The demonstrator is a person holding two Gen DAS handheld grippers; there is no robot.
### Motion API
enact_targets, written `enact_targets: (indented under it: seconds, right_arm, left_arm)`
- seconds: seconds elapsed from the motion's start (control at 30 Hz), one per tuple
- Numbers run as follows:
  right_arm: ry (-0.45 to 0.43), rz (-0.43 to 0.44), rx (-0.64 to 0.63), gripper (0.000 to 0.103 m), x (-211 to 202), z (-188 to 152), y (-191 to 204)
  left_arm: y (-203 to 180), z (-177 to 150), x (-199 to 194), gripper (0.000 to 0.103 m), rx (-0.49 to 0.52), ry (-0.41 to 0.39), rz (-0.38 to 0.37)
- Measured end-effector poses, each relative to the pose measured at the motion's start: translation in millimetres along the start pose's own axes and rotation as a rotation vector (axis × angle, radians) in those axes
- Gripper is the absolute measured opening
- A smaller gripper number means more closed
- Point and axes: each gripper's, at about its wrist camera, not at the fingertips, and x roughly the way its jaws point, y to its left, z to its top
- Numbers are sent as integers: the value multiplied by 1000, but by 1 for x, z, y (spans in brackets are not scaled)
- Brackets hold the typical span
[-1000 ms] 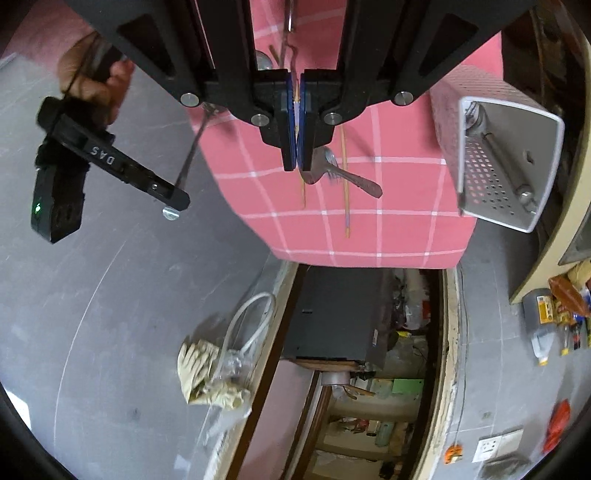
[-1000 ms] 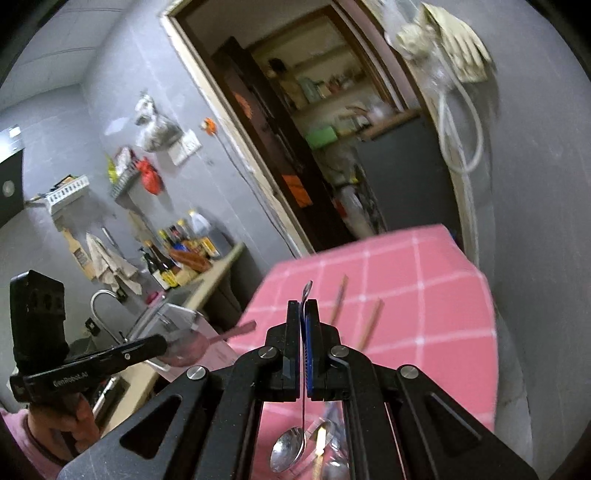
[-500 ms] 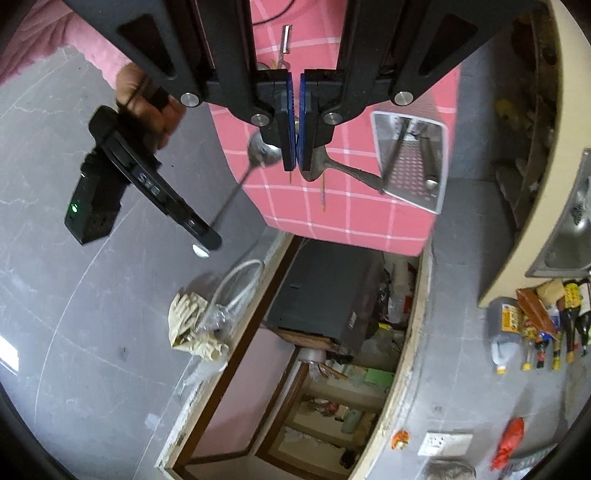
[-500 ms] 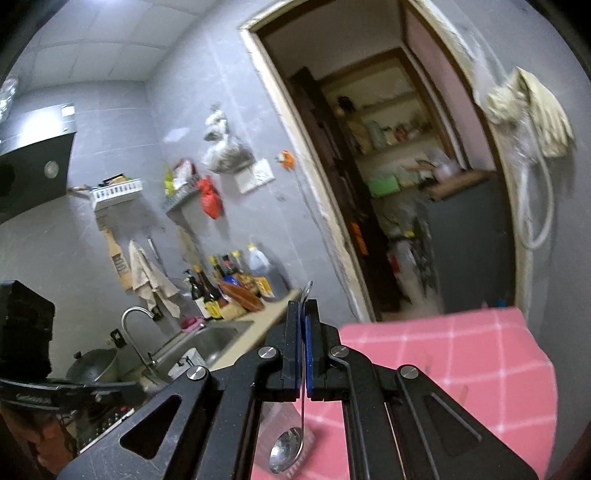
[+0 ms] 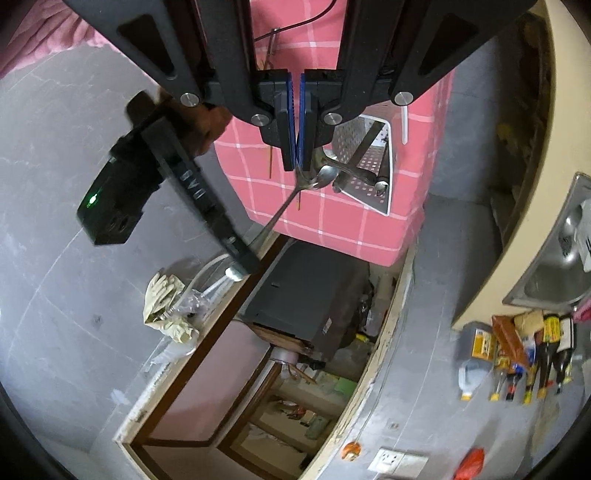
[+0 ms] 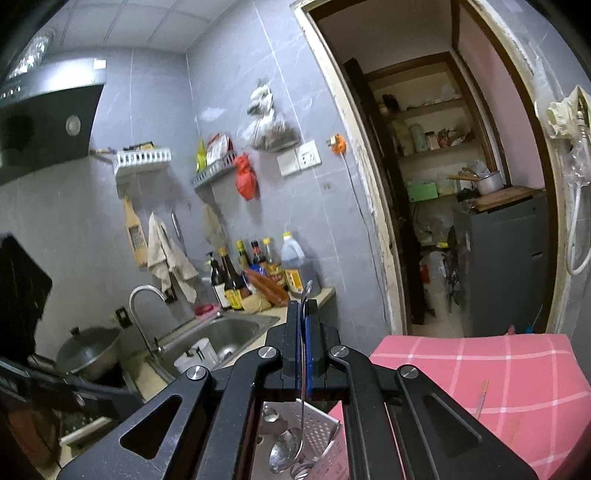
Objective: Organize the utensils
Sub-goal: 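Carry both spoons to the white holder and release the right tool's spoon inside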
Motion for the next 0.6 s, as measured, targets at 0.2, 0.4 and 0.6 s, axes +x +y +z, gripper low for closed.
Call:
enact_targets:
  seconds: [0.2,0.4,0.6]
  right_arm:
    - [42,-22,25,2,13,-15,-7]
    - [60,-30,56,3,23,-23,-17]
    - [75,-17,85,4,32,-30,-21]
  left_arm:
    - [-3,7,3,2,26,26,-3]
    - [3,8,18,3,6,69,-14]
    - [15,8,32,3,-17,94,3]
